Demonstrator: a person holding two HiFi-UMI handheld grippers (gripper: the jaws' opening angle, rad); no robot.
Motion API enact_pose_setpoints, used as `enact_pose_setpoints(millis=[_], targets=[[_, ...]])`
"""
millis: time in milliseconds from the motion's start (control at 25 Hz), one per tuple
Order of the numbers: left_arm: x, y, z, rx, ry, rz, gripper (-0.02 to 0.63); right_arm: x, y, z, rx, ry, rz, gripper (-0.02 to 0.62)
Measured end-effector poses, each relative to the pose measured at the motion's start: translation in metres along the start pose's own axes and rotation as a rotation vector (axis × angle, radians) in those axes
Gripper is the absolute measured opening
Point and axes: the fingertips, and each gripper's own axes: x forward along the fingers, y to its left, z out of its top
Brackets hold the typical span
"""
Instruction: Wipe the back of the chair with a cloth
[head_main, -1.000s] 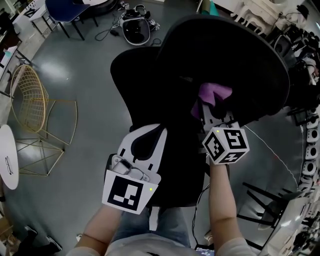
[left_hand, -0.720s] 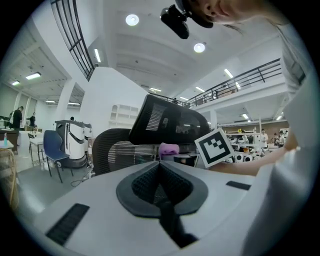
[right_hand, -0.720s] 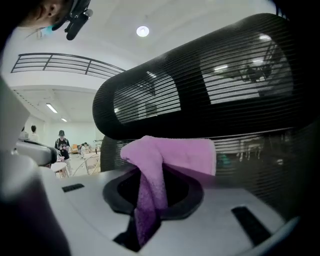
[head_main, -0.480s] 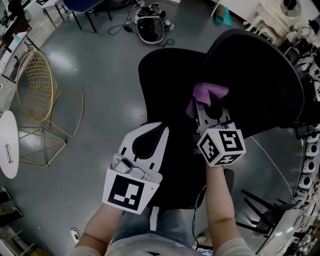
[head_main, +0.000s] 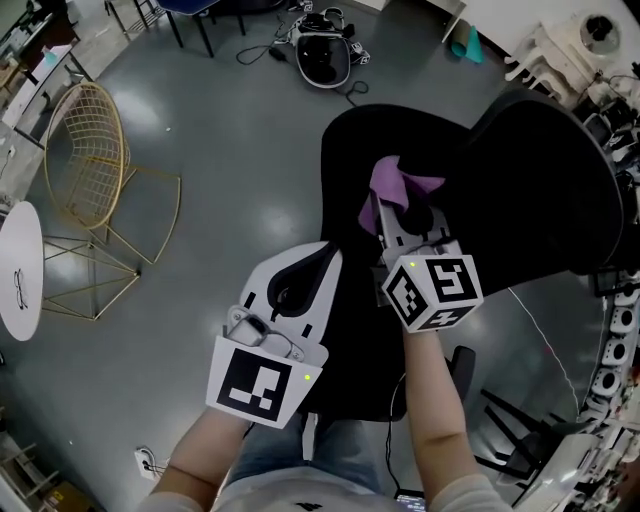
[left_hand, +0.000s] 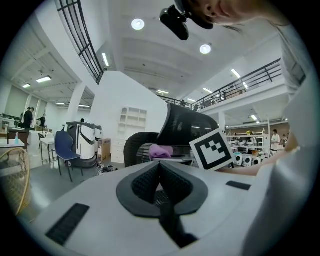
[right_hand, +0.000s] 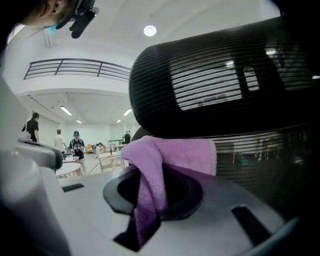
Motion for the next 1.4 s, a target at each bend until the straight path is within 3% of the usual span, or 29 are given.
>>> enact_pose_setpoints(millis=[400,840,1400], targets=[[-0.011,0.015,0.0,-0.01,0.003,0.029,0.009,0.031,0.05,0.002,-0.012,0.016,0.107,0.071],[-0.011,0.009,-0.018,-0.02,0.013,0.011,0.009,0.028,0.053,-0.001,-0.007,-0.047,0.096,0.069],[-0.008,0.008,-0.065,-0.018,0.046,-0.016,0.009,0.025,0.048,-0.049,-0.017,-0.017,0.084,0.069]])
